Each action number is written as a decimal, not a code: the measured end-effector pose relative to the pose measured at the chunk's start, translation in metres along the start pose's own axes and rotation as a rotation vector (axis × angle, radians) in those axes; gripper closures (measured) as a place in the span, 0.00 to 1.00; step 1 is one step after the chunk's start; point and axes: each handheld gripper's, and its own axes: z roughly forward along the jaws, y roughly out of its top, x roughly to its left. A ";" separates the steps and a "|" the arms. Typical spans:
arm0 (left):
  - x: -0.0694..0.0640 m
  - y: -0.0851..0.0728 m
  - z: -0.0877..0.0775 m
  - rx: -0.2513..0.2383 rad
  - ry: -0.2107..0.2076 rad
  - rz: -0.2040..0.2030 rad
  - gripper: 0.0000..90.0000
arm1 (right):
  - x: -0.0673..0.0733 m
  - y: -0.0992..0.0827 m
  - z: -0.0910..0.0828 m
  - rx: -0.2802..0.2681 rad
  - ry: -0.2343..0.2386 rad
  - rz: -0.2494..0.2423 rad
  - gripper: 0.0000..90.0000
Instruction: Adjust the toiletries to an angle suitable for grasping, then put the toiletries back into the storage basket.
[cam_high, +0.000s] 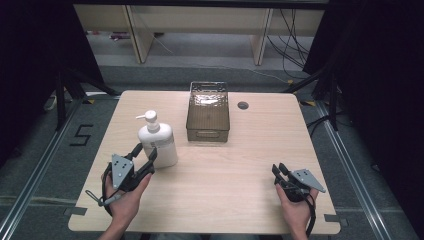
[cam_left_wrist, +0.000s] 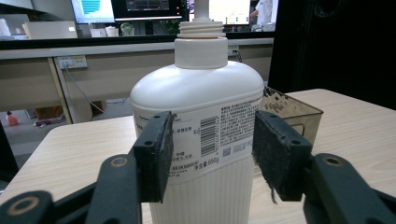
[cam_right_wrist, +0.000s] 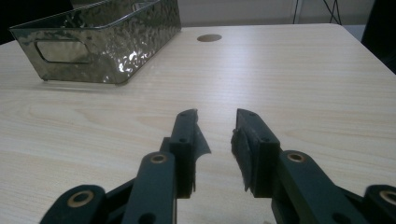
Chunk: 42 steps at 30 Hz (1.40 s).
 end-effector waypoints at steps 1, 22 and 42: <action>-0.001 0.001 0.001 -0.001 0.006 -0.001 0.50 | 0.000 0.000 0.000 0.000 0.002 0.002 0.76; -0.018 0.031 0.019 -0.044 0.039 0.034 0.44 | 0.002 0.000 0.001 0.008 -0.009 0.005 0.71; -0.020 0.056 0.045 -0.041 0.144 0.055 0.46 | 0.001 0.002 0.001 0.047 -0.010 0.001 0.69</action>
